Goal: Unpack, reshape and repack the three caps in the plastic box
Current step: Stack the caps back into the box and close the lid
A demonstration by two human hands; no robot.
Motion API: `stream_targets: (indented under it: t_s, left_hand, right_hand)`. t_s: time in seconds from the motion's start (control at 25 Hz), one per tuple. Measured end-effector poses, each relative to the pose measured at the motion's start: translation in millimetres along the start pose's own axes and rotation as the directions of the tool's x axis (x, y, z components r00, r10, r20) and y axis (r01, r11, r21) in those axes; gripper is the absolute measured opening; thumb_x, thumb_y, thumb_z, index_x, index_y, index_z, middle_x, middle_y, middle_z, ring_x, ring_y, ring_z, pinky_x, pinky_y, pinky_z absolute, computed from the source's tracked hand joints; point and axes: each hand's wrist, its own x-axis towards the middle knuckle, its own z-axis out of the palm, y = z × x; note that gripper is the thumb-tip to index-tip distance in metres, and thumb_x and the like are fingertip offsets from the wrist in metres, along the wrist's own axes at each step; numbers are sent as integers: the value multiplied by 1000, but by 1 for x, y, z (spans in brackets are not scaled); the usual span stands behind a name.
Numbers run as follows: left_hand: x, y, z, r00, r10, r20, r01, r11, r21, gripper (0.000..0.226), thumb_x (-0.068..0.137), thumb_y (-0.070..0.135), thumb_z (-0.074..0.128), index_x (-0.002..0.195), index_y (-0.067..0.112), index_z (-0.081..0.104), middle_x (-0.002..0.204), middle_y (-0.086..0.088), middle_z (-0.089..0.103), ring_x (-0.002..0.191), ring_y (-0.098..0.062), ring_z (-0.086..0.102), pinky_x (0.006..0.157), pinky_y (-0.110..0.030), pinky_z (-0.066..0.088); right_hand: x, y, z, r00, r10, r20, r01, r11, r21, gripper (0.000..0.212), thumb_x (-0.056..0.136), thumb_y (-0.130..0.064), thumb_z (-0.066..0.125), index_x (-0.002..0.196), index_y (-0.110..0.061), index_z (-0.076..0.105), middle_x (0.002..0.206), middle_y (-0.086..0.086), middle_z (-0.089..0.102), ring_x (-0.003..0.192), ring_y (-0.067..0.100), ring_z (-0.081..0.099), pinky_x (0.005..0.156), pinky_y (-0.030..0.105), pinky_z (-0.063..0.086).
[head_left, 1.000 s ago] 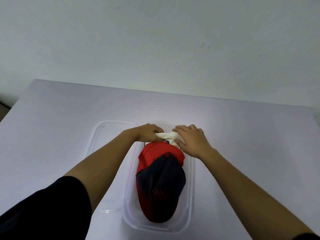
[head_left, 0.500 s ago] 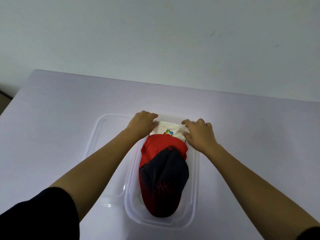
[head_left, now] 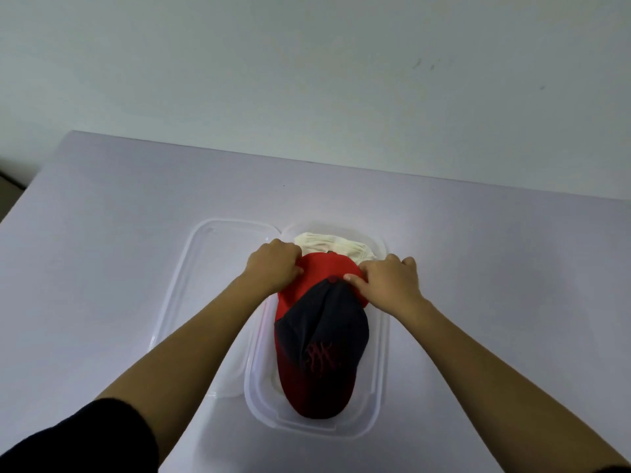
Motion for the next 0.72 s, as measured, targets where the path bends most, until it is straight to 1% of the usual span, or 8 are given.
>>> stream_targets:
  t_s: [0.12, 0.2, 0.24, 0.32, 0.4, 0.44, 0.56, 0.72]
  left_hand:
    - [-11, 10, 1, 993, -91, -75, 91, 996, 2, 29, 91, 29, 55, 112, 9, 61, 109, -12, 64, 100, -32, 61, 75, -36, 45]
    - [-31, 5, -6, 970, -91, -225, 34, 969, -243, 32, 90, 30, 55, 115, 11, 61, 105, -6, 68, 95, -26, 63, 82, -36, 47]
    - [-44, 2, -8, 956, -94, -277, -23, 920, -392, 29, 90, 31, 56, 112, 14, 62, 100, -2, 69, 89, -21, 65, 83, -33, 48]
    - [-73, 1, -13, 980, -6, -199, -113, 806, -581, 26, 89, 36, 58, 111, 22, 62, 93, 4, 69, 80, -11, 64, 80, -25, 50]
    - [-90, 2, -4, 988, 151, -38, -147, 832, -534, 34, 87, 38, 59, 119, 25, 53, 94, 1, 68, 83, -14, 64, 78, -24, 50]
    - [-91, 2, 5, 986, 165, -16, -151, 859, -489, 36, 88, 36, 59, 119, 23, 49, 91, -1, 66, 83, -18, 63, 76, -26, 49]
    - [-80, 2, 29, 986, 34, -164, -99, 908, -407, 25, 92, 31, 55, 109, 13, 48, 88, -6, 64, 84, -27, 62, 73, -33, 46]
    - [-79, 16, 56, 958, -25, -287, -55, 962, -268, 29, 97, 34, 44, 112, 10, 51, 103, -10, 61, 92, -29, 60, 73, -35, 45]
  right_hand:
    - [-3, -7, -6, 992, 22, -124, -10, 996, 94, 41, 85, -60, 47, 95, -22, 58, 91, -3, 66, 96, 22, 56, 85, 39, 36]
    - [-18, -3, -11, 961, 23, -276, 71, 943, 326, 36, 86, -54, 52, 99, -21, 59, 87, -6, 64, 88, 18, 56, 80, 36, 42]
    - [-27, 1, -12, 959, 9, -282, 118, 896, 428, 34, 87, -52, 51, 98, -21, 60, 85, -7, 64, 85, 15, 55, 79, 35, 44]
    - [-46, 1, -12, 989, -116, -88, 144, 868, 475, 41, 85, -58, 47, 101, -23, 61, 87, -9, 64, 87, 11, 52, 82, 34, 42]
    - [-60, -3, 1, 976, -196, 95, 151, 924, 353, 50, 80, -71, 41, 97, -26, 55, 80, -12, 57, 86, 13, 49, 84, 35, 39]
    - [-62, -5, 8, 981, -171, 89, 138, 946, 295, 51, 78, -74, 38, 92, -27, 51, 73, -15, 50, 82, 14, 49, 82, 34, 38]
    - [-60, -19, 22, 1000, -7, -23, 11, 980, 199, 54, 82, -71, 37, 101, -22, 52, 76, -8, 54, 82, 19, 56, 80, 36, 36]
    - [-58, -22, 35, 996, 54, -77, -39, 983, 182, 62, 82, -73, 31, 108, -21, 52, 98, -1, 64, 95, 23, 56, 82, 38, 37]
